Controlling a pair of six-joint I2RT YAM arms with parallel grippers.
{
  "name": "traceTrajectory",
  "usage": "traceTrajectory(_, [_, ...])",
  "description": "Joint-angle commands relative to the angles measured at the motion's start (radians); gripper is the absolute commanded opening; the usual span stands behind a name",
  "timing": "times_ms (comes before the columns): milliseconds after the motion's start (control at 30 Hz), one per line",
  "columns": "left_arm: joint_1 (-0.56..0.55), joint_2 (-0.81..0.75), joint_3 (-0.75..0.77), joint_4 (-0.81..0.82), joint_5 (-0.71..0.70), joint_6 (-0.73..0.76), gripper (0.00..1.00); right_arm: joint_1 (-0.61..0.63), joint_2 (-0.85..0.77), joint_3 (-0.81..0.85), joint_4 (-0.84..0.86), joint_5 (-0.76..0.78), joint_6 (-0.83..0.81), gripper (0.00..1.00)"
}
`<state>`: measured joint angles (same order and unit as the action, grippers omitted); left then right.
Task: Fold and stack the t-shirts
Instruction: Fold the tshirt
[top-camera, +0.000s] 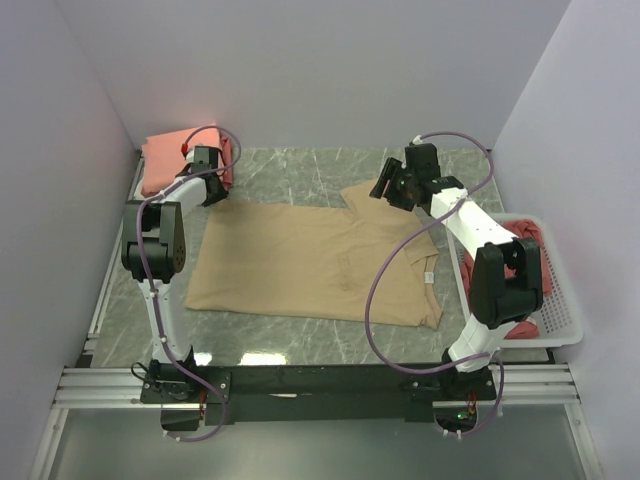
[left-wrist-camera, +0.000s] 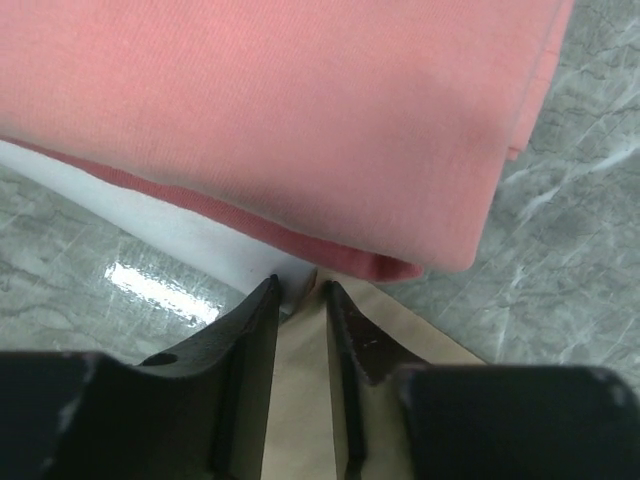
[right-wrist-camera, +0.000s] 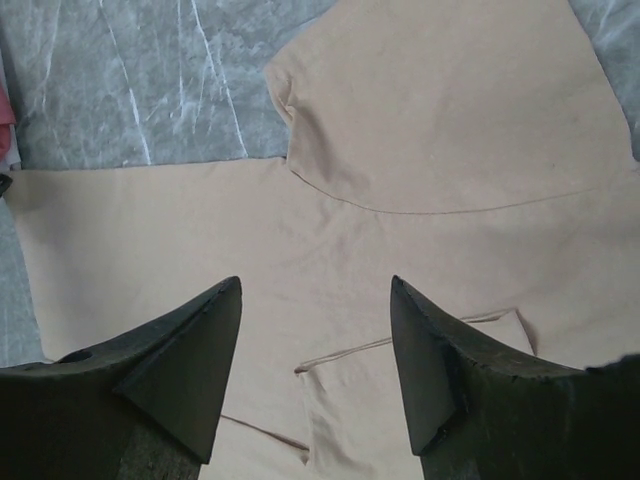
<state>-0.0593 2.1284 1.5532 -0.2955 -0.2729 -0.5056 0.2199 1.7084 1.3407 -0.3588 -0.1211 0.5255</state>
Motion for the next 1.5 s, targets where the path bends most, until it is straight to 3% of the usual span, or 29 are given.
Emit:
traceTrajectory(0, [-0.014, -0.035, 0.024, 0.013, 0.058, 0.006, 0.29, -0.013, 0.020, 0.009, 0.029, 0.005, -0.018, 0.68])
traceTrajectory(400, [-0.016, -0.067, -0.007, 0.021, 0.064, 0.001, 0.25, -0.021, 0.037, 0.008, 0.027, 0.003, -0.019, 0.67])
traceTrajectory(533, [-0.011, -0.048, -0.002, 0.013, 0.061, 0.002, 0.15, -0.022, 0.036, 0.003, 0.029, 0.001, -0.021, 0.67])
traceTrajectory(833, [-0.010, -0.044, 0.031, -0.007, 0.035, -0.001, 0.04, -0.037, 0.075, 0.024, 0.015, 0.012, -0.021, 0.67])
traceTrajectory(1167, [-0.001, -0.082, -0.018, 0.041, 0.035, -0.002, 0.01, -0.119, 0.290, 0.244, -0.136, 0.120, 0.010, 0.68])
traceTrajectory(1467, [0.003, -0.097, -0.031, 0.085, 0.083, -0.024, 0.01, -0.136, 0.516, 0.561, -0.305, 0.230, 0.036, 0.67])
